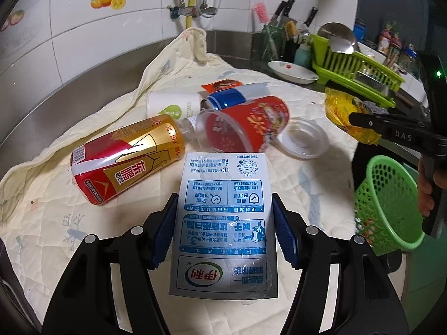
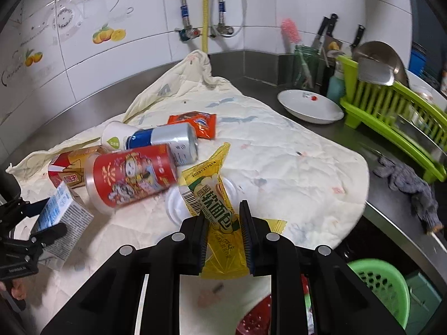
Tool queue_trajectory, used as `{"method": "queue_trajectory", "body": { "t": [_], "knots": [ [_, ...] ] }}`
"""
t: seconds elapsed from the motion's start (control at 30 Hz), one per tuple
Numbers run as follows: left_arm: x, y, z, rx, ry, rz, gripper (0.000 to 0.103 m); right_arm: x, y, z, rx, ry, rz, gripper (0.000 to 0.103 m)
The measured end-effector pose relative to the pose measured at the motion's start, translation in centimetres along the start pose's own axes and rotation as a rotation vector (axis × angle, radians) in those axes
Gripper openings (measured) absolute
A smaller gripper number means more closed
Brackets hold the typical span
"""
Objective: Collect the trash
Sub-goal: 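Carry the milk carton and yellow snack bag into the green basket and release both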
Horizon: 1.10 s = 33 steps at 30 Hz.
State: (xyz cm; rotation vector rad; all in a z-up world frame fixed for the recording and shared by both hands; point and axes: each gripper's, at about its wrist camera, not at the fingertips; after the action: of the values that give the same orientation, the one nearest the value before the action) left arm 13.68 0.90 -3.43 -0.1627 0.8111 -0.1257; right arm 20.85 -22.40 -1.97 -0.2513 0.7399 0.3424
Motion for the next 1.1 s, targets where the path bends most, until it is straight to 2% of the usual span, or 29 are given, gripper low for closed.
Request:
{"method": "queue_trajectory", "body": {
  "t": [0.17,0.33,0.6,0.67,0.7,0.73,0.9,1.1],
  "knots": [
    [-1.4,-0.8,-0.5,0.003,-0.007,-0.048,0.063,-2.2,-1.9,-3.4,0.042,0.014,-0.039,0.021],
    [-2.0,-2.7,-0.9,0.02,-0.004,-0.112,0.063,-3.7,-5.2,-8.1,0.11,0.077,-0.121,0.021],
    [-1.6,-8.3,-1.6,0.076,0.024,-0.221,0.063,-5.7,-11.2,-15.1,0.249,0.172,-0.253,0.025],
    [-1.4,-10.0,-1.9,0.096,0.032,-0.243,0.063,-6.2,-12.3,-16.2,0.282,0.181,-0.281,0.035],
    [-1.3,-11.1,-2.0,0.107,0.036,-0.257,0.063,-6.8,-12.9,-17.0,0.305,0.175,-0.291,0.049],
    [-1.3,-11.8,-2.0,0.116,0.039,-0.267,0.063,-7.1,-13.4,-17.4,0.316,0.169,-0.299,0.054],
    [-0.6,-16.7,-2.8,0.175,0.062,-0.321,0.063,-9.2,-14.2,-19.0,0.33,0.154,-0.333,0.055],
    [0.9,-22.5,-4.1,0.24,0.102,-0.374,0.063,-12.4,-14.3,-20.2,0.329,0.106,-0.376,0.061]
  ]
}}
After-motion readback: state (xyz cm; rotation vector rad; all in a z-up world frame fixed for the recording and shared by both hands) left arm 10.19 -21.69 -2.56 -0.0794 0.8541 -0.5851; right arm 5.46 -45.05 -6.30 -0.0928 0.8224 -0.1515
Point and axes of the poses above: each gripper's, at about its wrist camera, not at the fingertips, and x roughly the way its jaws point, y to its left, z to its top, and after that the axes turned 12 degrees about -x, right-handed
